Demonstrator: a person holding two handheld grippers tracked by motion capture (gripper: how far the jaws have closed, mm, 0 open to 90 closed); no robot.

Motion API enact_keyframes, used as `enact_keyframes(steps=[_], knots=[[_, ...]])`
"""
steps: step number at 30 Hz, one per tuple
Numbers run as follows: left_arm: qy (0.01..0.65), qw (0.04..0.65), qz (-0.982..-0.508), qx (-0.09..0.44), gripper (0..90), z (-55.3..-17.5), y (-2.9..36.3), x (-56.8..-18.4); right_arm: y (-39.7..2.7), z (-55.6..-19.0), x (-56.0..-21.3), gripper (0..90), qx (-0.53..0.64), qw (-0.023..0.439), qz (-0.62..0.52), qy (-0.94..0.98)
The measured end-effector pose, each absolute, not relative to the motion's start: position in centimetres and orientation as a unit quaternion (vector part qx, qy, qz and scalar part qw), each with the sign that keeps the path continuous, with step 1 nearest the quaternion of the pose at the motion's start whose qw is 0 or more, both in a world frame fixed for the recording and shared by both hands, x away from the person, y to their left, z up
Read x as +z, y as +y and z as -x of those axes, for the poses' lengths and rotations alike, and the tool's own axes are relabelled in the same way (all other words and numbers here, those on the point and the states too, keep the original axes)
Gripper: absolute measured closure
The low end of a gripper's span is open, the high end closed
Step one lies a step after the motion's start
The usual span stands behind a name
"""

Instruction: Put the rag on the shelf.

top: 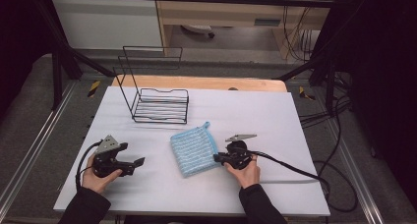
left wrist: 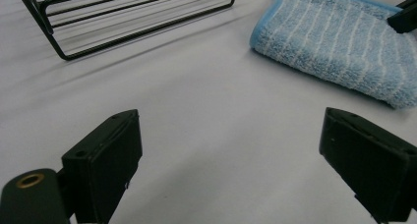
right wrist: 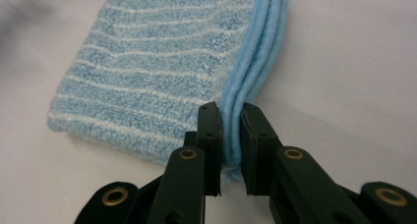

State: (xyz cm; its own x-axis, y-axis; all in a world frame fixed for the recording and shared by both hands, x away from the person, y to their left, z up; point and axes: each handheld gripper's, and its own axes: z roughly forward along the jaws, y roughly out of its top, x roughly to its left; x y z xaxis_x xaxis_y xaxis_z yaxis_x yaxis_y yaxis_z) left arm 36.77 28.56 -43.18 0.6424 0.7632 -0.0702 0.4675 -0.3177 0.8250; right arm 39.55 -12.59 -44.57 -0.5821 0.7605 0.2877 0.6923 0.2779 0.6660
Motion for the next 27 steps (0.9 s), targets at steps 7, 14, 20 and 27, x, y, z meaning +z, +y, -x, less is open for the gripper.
enact_keyframes(steps=[7,14,20,27], knots=[[0.388,0.439,-0.793,0.168,9.0,-36.8,28.6,-43.1,-11.5,-37.2,-43.5,81.2,0.396,0.030,-0.484,0.780],[0.388,0.438,-0.794,0.165,8.8,-36.7,28.5,-43.1,-11.0,-34.6,-44.4,75.4,0.397,0.032,-0.492,0.774],[0.386,0.441,-0.794,0.159,7.3,-36.7,28.2,-43.0,-11.9,-35.1,-43.9,46.9,0.418,0.076,-0.449,0.786],[0.388,0.436,-0.797,0.155,6.9,-36.8,27.4,-42.7,-14.2,-36.8,-42.4,17.9,0.450,0.092,-0.406,0.790]])
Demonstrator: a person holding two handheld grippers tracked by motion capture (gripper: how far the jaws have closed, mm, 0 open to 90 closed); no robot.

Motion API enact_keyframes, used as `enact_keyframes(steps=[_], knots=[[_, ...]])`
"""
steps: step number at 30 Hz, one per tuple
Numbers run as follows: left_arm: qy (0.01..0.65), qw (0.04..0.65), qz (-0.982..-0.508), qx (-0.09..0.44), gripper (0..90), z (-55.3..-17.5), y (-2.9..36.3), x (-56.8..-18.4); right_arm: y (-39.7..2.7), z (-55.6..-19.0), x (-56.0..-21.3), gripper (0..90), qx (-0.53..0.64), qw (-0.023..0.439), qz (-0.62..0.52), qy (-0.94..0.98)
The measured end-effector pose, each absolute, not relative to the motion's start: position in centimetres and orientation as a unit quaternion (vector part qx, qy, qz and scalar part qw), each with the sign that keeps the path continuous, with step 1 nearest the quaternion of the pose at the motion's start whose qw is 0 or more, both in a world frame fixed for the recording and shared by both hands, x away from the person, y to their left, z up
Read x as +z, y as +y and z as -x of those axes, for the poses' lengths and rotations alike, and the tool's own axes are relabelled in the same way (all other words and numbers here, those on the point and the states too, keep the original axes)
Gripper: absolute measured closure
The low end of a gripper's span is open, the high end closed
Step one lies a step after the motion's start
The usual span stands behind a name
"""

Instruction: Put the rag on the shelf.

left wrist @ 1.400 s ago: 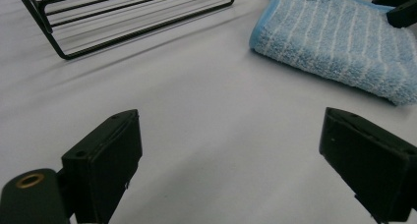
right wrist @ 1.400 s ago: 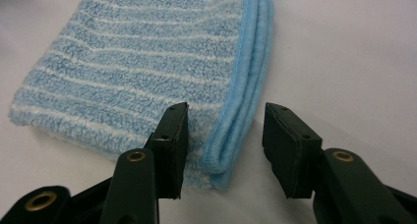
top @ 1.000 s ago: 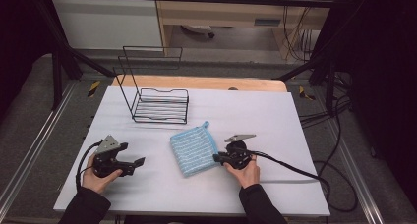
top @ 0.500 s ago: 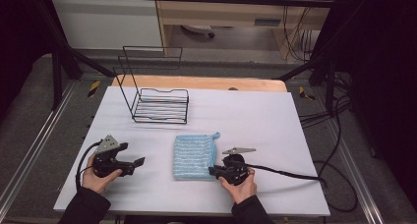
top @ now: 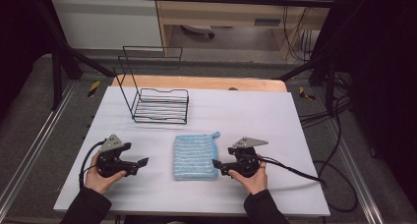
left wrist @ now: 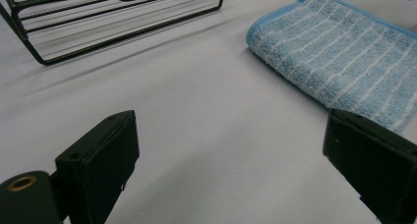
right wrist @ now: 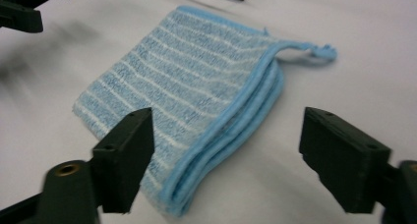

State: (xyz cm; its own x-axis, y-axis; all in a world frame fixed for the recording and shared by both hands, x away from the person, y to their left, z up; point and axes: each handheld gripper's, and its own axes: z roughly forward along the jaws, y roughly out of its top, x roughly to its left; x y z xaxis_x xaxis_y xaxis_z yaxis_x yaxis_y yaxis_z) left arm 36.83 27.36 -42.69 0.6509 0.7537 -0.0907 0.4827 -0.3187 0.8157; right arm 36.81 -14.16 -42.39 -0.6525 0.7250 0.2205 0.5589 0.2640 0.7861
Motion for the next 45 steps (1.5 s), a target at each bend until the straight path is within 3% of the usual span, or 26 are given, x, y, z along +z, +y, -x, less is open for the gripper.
enact_keyframes(steps=[7,13,19,39,45], knots=[[0.395,0.432,-0.796,0.154,7.9,-37.6,25.8,-41.8,-16.3,-38.4,-42.0,8.4,0.464,0.099,-0.401,0.783],[0.401,0.426,-0.796,0.154,9.5,-38.9,23.4,-40.8,-17.8,-38.6,-42.0,7.5,0.475,0.104,-0.414,0.770],[0.415,0.419,-0.794,0.150,17.3,-40.9,20.9,-40.4,-18.3,-38.4,-42.6,5.9,0.459,0.113,-0.415,0.777],[0.451,0.376,-0.804,0.098,59.4,-44.6,16.2,-43.9,-18.1,-38.5,-42.8,6.9,0.452,0.116,-0.411,0.783],[0.453,0.373,-0.805,0.087,68.9,-44.6,16.0,-44.4,-17.5,-39.4,-42.6,14.5,0.459,0.118,-0.421,0.773]])
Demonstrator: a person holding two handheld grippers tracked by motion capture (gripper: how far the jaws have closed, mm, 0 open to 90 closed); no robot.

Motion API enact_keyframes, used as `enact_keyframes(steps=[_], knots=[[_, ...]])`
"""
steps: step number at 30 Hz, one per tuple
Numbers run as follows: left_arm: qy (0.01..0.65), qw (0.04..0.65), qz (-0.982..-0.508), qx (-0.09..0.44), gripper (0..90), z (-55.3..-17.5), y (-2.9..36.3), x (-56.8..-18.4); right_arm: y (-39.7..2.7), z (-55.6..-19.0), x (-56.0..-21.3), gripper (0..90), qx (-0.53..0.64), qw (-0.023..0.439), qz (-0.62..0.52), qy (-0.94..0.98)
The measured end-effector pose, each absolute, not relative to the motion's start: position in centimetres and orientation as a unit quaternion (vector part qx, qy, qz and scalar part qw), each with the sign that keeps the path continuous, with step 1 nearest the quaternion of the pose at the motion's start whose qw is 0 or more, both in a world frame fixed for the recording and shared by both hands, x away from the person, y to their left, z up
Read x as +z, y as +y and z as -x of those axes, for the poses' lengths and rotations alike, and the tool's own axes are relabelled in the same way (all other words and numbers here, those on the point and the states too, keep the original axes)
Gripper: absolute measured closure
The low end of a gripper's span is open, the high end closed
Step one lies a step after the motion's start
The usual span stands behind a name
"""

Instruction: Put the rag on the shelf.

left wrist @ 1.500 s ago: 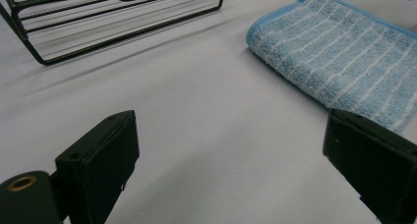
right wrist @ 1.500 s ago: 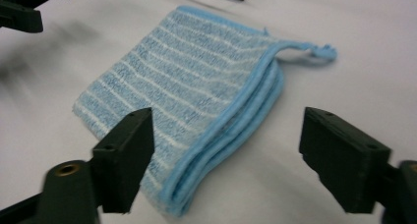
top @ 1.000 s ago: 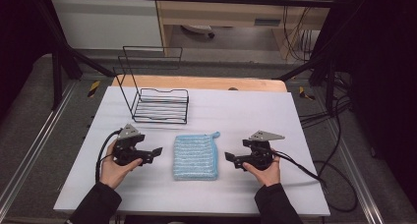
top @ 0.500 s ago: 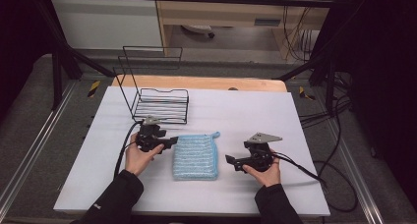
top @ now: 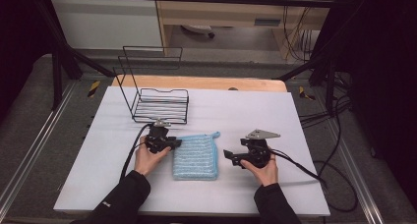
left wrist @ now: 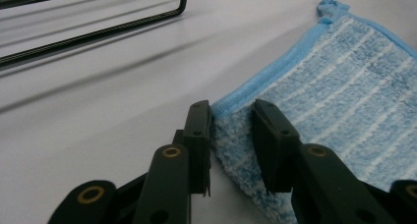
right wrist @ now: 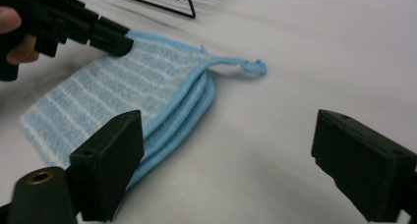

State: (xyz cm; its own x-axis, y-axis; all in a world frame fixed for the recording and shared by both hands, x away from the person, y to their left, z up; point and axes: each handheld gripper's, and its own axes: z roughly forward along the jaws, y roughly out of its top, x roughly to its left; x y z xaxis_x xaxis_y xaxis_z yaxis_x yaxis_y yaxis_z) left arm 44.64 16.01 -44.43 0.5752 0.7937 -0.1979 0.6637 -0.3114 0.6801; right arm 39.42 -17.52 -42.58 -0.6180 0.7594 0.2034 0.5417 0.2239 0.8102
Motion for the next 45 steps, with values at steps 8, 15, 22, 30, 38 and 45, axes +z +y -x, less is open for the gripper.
enact_keyframes(steps=[8,15,22,30,38,45], knots=[[0.450,0.373,-0.807,0.085,73.6,-44.5,16.0,-44.7,-14.3,-42.2,-42.5,26.4,0.452,0.114,-0.427,0.775],[0.447,0.378,-0.806,0.086,76.7,-44.4,15.9,-44.8,-11.9,-44.4,-44.3,43.9,0.434,0.083,-0.441,0.781],[0.443,0.380,-0.807,0.087,77.4,-44.4,16.0,-44.9,-11.6,-44.9,-45.1,56.8,0.411,0.057,-0.456,0.788],[0.438,0.381,-0.809,0.089,78.5,-44.4,15.9,-44.9,-11.6,-45.3,-45.3,70.9,0.407,0.028,-0.457,0.790],[0.437,0.397,-0.803,0.079,81.4,-44.4,16.3,-44.5,-11.8,-45.4,-44.8,80.5,0.407,0.002,-0.459,0.790],[0.420,0.430,-0.795,0.084,81.8,-43.5,16.6,-43.0,-12.5,-44.1,-43.0,81.1,0.428,0.013,-0.444,0.787]])
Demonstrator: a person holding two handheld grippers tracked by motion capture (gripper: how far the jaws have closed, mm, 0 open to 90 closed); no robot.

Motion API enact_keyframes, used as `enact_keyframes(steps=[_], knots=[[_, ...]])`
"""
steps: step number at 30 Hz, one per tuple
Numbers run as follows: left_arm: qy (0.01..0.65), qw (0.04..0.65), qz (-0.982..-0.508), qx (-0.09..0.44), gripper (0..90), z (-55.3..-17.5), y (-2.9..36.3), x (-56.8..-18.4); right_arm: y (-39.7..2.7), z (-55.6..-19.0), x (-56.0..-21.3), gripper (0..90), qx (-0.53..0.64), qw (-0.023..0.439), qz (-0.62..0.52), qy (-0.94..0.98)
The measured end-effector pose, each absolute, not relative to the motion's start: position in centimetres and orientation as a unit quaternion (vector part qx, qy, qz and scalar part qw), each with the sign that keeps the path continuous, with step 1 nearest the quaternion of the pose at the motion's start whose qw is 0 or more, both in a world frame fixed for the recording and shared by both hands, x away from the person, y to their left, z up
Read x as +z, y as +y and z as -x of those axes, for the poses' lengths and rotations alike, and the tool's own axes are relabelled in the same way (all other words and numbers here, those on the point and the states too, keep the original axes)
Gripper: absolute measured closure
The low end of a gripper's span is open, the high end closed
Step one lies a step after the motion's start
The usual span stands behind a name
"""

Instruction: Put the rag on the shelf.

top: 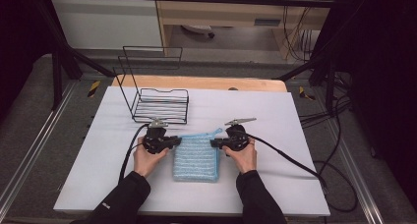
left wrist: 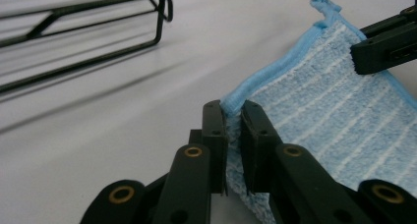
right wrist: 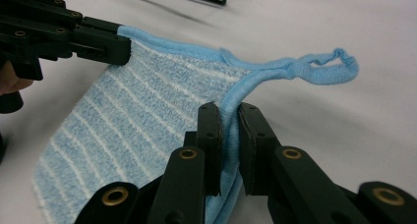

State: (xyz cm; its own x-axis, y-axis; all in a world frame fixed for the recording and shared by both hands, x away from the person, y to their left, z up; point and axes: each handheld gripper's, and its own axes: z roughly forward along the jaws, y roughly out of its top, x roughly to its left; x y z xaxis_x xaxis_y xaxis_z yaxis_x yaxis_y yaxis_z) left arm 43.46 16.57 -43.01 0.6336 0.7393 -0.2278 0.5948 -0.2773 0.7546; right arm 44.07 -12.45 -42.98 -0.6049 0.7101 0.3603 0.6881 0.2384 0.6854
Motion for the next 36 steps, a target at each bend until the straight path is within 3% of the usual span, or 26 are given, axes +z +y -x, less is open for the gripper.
enact_keyframes(steps=[16,36], knots=[[0.391,0.476,-0.781,0.105,81.7,-41.3,17.0,-39.5,-13.2,-40.9,-39.1,81.3,0.491,0.060,-0.406,0.768],[0.369,0.514,-0.760,0.147,81.8,-39.8,19.1,-35.7,-11.7,-39.5,-35.8,81.3,0.538,0.109,-0.367,0.751]])
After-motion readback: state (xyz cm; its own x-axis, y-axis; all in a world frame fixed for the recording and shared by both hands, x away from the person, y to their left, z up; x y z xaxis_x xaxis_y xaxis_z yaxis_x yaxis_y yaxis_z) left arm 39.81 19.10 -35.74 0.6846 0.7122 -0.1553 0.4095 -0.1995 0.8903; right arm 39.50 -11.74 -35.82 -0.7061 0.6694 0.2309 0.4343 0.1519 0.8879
